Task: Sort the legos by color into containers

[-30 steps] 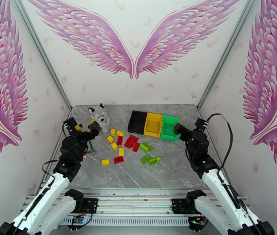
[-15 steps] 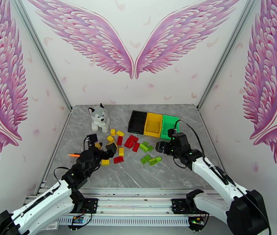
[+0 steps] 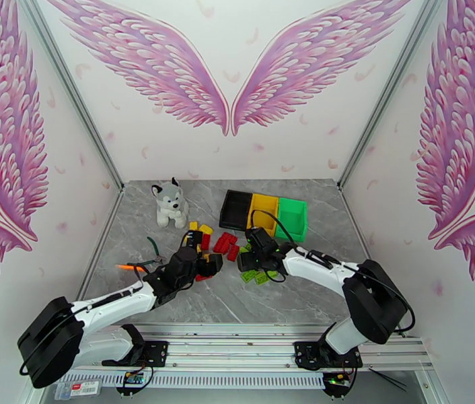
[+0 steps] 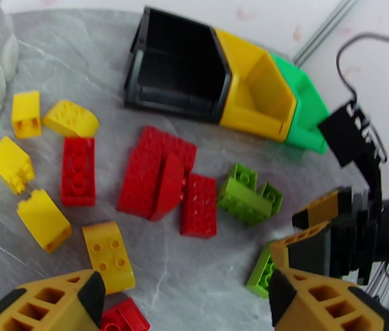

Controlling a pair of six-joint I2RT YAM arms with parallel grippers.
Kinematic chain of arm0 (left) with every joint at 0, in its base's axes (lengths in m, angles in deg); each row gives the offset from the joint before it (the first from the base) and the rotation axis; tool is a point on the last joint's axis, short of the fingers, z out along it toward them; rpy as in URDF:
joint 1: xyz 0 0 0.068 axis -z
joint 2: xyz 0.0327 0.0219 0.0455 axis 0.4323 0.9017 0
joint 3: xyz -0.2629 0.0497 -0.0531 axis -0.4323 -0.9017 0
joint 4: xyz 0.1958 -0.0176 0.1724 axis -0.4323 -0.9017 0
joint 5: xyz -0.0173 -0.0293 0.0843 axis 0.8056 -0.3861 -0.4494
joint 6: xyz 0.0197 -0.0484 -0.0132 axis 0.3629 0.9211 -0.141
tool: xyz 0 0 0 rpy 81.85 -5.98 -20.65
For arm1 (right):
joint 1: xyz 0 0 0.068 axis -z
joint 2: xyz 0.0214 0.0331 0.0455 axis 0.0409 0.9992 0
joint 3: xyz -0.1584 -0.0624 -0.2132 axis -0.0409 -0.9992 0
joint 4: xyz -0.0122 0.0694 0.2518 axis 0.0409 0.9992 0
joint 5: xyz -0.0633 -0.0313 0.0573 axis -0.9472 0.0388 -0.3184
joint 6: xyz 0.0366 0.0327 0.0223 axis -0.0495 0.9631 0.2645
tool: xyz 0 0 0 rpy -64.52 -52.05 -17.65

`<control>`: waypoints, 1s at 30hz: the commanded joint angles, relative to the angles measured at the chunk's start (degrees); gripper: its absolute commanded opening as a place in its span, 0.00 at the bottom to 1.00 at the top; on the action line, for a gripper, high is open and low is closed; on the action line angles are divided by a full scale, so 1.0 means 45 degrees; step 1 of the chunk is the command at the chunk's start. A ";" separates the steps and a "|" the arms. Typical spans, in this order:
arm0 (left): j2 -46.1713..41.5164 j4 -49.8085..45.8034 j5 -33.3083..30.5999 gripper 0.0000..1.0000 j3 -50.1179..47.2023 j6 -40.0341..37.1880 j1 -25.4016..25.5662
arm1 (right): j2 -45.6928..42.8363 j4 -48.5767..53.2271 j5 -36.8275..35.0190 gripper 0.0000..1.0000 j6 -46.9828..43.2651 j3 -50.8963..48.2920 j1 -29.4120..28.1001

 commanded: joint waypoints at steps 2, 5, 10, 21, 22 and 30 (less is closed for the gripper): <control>-0.0180 -0.0366 0.0172 0.98 0.0731 0.0069 -0.0025 | 0.0633 0.0654 -0.0677 0.76 -0.0322 0.0639 -0.0176; -0.0914 -0.0482 -0.0173 0.99 0.0387 0.0139 -0.0279 | 0.0668 0.0948 -0.0673 0.79 -0.0499 0.0696 -0.0313; -0.2353 -0.0735 -0.0461 0.99 -0.0093 0.0100 -0.0739 | 0.0655 0.0905 0.0517 0.85 -0.0829 0.0362 -0.0506; -0.3520 -0.1179 -0.0316 0.99 -0.0428 0.0318 -0.1429 | 0.1992 0.2282 0.0276 0.94 -0.1350 0.1376 -0.1084; -0.3549 -0.1159 -0.0276 0.99 -0.0452 0.0373 -0.1479 | 0.2005 0.2442 0.0239 0.96 -0.1392 0.1457 -0.1167; -0.3490 -0.1087 -0.0120 0.99 -0.0559 0.0556 -0.1723 | 0.1841 0.3402 -0.0281 0.98 -0.1530 0.1731 -0.1582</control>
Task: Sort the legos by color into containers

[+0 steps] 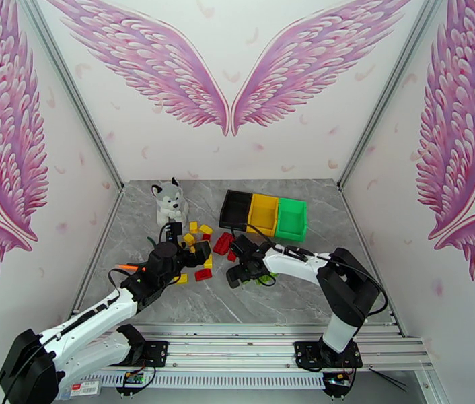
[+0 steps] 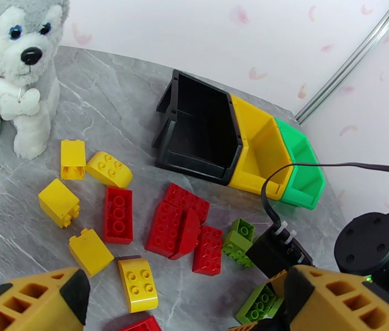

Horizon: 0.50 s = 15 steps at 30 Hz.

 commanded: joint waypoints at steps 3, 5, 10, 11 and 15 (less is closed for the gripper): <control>-0.0134 -0.0173 0.0260 0.99 -0.0235 0.0189 -0.0179 | -0.0065 0.0896 -0.0730 0.89 -0.0183 0.0419 -0.0103; -0.0135 -0.0148 0.0270 0.99 -0.0259 0.0237 -0.0223 | -0.0043 0.0940 -0.0829 0.82 -0.0175 0.0441 -0.0095; -0.0135 -0.0075 0.0330 0.99 -0.0338 0.0332 -0.0232 | 0.0216 0.1008 -0.1048 0.71 -0.0126 0.0537 -0.0099; -0.0131 -0.0062 0.0333 0.99 -0.0351 0.0329 -0.0248 | 0.0252 0.0981 -0.1060 0.68 -0.0126 0.0554 -0.0106; -0.0061 0.0063 0.0476 0.99 -0.0406 0.0346 -0.0257 | 0.0138 0.0933 -0.1193 0.59 -0.0059 0.0537 -0.0095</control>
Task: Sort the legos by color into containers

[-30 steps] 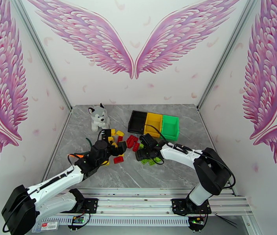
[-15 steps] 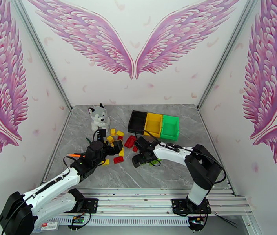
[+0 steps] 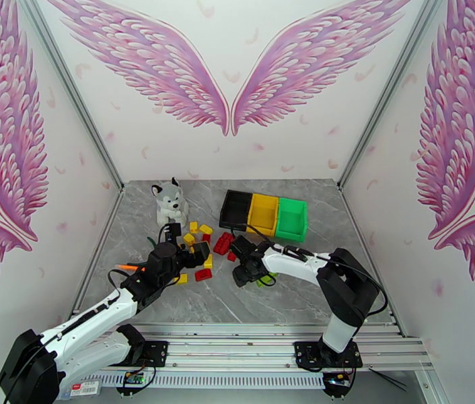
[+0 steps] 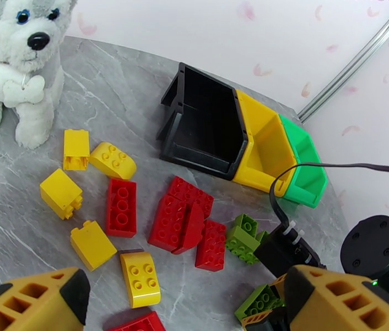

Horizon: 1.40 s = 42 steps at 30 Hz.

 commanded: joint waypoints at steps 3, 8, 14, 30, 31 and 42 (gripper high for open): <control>0.0203 0.0238 0.0358 0.99 -0.0175 0.0122 -0.0105 | -0.0284 0.0024 -0.0490 0.56 0.0200 0.0125 0.0014; 0.0767 0.0628 0.0746 0.99 -0.0134 0.0080 -0.0049 | -0.1576 -0.0518 -0.1139 0.50 0.0516 -0.0451 0.0559; 0.1456 0.1051 0.1003 0.99 -0.0021 0.0080 0.0213 | -0.4042 -0.1500 -0.2583 0.49 0.1210 -0.1199 0.2029; 0.3186 0.1462 0.1477 0.99 0.0711 -0.0141 0.1047 | -0.2825 -0.3106 -0.4334 0.48 0.1531 0.0476 0.5759; 0.3157 0.1424 0.1458 0.99 0.0711 -0.0171 0.1050 | -0.2627 -0.3119 -0.4110 0.49 0.1538 0.0715 0.6060; 0.2794 0.1218 0.1260 0.99 0.0702 -0.0327 0.1079 | -0.0845 -0.1696 -0.3605 0.88 0.1575 0.2799 0.6856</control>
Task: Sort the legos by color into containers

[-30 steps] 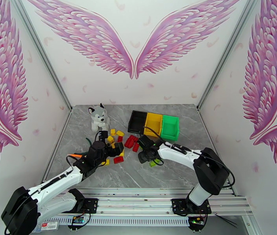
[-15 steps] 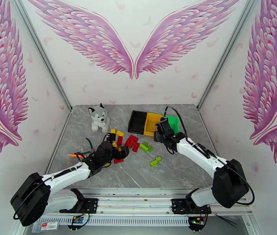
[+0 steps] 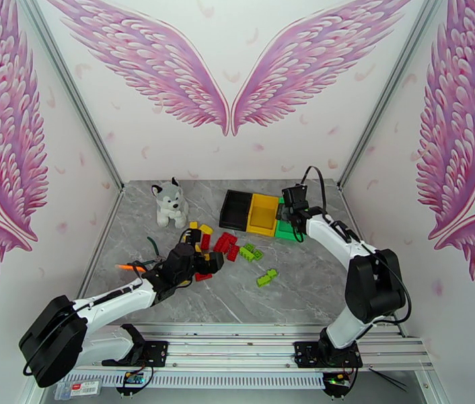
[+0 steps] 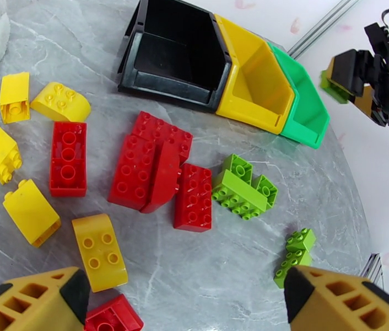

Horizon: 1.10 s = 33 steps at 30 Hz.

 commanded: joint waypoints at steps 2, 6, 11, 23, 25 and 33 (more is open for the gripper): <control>-0.0286 -0.0003 -0.0044 0.99 0.0444 -0.0222 0.0046 | -0.0379 0.0608 0.0357 0.89 0.0296 -0.0116 0.0061; -0.0334 -0.0060 -0.0103 0.99 0.0435 -0.0200 0.0037 | -0.1793 0.0530 0.1783 0.89 0.0571 -0.0996 -0.0227; -0.0161 -0.0065 -0.0103 0.99 0.0482 -0.0177 0.0036 | -0.3064 0.0353 0.3528 0.87 0.0424 -0.2269 -0.1607; -0.0304 -0.0199 -0.0328 0.99 0.0408 -0.0083 -0.0178 | -0.0052 0.0229 0.4685 0.81 -0.0783 -0.2272 -0.3923; -0.0482 -0.0240 -0.0284 0.99 0.0314 -0.0004 -0.0323 | 0.0482 0.0513 0.4533 0.81 -0.1013 -0.1918 -0.4304; -0.1453 -0.0395 -0.0181 0.99 -0.0173 0.0314 -0.1080 | 0.0854 0.0628 0.3632 0.78 -0.1330 -0.1547 -0.4895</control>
